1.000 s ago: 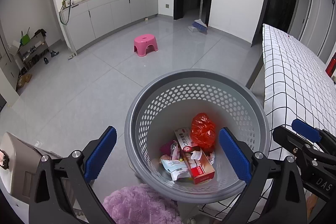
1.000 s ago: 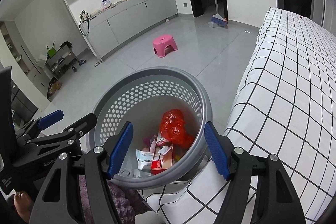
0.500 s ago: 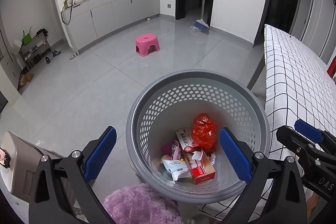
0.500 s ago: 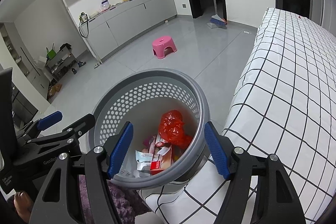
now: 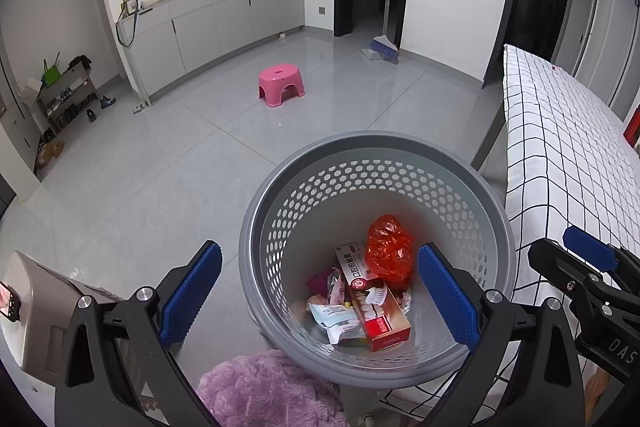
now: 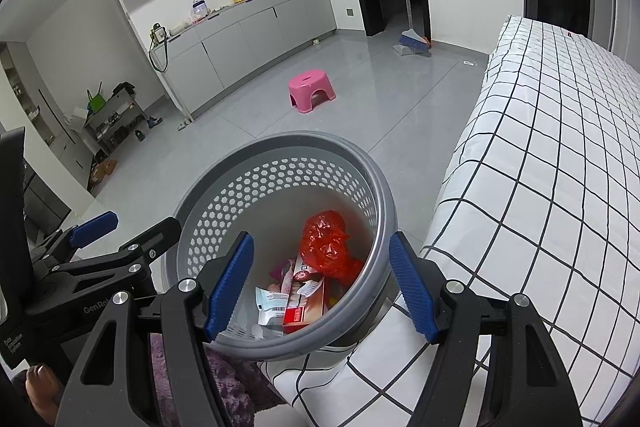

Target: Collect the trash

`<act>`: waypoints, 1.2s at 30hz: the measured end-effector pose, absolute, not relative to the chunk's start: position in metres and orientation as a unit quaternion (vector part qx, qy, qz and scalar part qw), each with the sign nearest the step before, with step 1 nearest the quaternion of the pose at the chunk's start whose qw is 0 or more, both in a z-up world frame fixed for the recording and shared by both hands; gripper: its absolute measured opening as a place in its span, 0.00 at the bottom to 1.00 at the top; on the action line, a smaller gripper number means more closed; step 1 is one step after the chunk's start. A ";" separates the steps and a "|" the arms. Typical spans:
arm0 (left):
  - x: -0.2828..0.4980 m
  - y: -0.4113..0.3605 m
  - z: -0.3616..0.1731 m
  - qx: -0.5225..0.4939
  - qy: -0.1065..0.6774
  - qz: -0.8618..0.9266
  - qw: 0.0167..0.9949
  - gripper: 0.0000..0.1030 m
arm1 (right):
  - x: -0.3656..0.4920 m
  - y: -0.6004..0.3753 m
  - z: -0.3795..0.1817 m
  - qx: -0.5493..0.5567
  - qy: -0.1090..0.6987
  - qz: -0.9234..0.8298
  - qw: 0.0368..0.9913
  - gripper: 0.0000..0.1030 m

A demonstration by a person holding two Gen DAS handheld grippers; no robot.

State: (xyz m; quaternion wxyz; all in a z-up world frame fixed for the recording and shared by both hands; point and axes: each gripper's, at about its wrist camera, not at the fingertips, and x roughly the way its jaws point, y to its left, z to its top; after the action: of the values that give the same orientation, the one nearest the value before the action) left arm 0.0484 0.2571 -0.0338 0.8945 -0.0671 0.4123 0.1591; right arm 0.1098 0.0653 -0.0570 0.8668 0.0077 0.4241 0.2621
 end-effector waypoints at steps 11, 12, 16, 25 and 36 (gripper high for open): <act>0.049 0.256 -0.033 -0.064 0.410 0.155 0.897 0.94 | 0.110 0.065 -0.057 0.007 0.425 0.262 0.867 0.65; 0.049 0.256 -0.033 -0.064 0.409 0.154 0.897 0.94 | 0.109 0.065 -0.057 0.007 0.424 0.262 0.867 0.65; 0.049 0.256 -0.033 -0.065 0.410 0.154 0.897 0.94 | 0.109 0.065 -0.057 0.007 0.424 0.262 0.867 0.65; 0.049 0.251 -0.032 -0.054 0.407 0.159 0.898 0.94 | 0.107 0.064 -0.055 0.006 0.423 0.264 0.867 0.65; 0.049 0.250 -0.032 -0.051 0.405 0.159 0.899 0.94 | 0.107 0.064 -0.054 0.005 0.423 0.263 0.867 0.65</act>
State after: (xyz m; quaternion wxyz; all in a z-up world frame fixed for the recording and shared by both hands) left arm 0.0486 0.2495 -0.0315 0.8991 -0.0508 0.4046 0.1592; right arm 0.1074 0.0641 -0.0542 0.8673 0.0052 0.4227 0.2629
